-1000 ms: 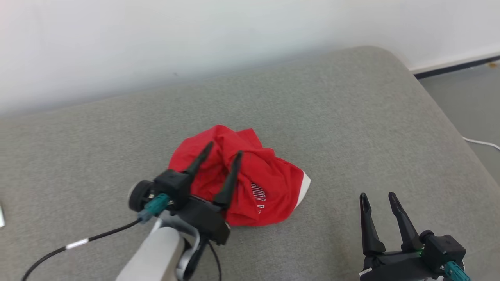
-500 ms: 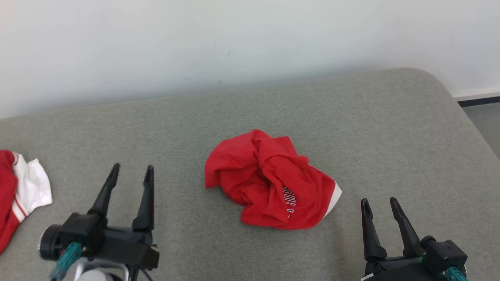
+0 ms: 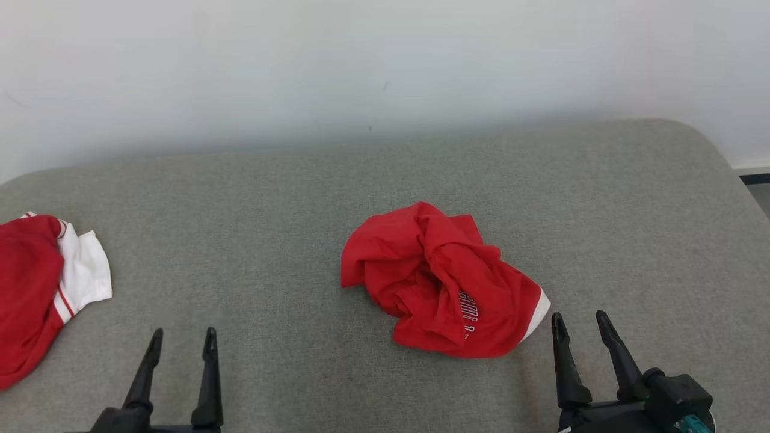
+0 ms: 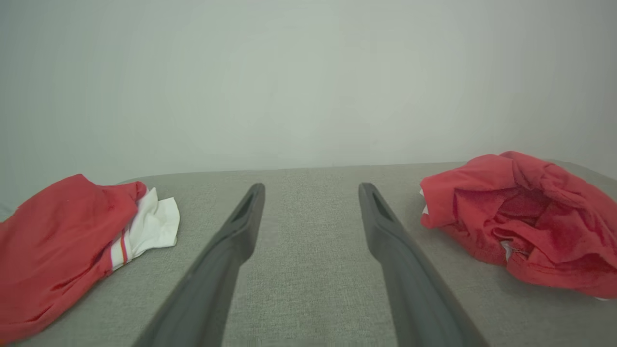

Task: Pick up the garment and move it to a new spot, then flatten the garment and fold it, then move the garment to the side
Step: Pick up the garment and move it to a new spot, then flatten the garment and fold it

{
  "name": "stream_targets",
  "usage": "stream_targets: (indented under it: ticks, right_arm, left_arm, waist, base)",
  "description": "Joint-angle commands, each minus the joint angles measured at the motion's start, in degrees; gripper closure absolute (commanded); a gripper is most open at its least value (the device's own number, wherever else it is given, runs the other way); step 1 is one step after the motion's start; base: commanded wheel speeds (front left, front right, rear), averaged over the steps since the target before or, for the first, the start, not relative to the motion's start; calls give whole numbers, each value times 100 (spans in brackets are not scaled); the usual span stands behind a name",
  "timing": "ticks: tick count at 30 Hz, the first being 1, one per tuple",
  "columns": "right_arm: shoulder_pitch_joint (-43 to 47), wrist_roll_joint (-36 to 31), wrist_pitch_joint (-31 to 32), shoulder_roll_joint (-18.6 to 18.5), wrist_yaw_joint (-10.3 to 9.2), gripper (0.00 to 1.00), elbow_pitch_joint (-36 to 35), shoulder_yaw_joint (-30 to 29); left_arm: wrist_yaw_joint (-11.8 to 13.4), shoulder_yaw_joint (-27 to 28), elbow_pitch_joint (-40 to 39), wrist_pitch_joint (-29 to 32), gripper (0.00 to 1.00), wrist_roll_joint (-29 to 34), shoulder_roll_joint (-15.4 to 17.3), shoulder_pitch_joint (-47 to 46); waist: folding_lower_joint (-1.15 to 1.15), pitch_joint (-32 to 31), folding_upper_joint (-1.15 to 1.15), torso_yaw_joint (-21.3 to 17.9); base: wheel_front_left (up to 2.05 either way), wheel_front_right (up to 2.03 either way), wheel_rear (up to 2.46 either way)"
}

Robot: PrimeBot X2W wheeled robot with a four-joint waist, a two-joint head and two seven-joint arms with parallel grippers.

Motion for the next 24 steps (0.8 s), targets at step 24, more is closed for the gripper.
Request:
stream_targets:
  ticks: [24]
  right_arm:
    - [186, -146, -3, 4, -12, 0, 137, 62]
  left_arm:
    - [-255, 549, 432, -17, 0, 371, -417, 308]
  waist:
    - [0, -32, 0, 173]
  base:
    - [0, 0, 0]
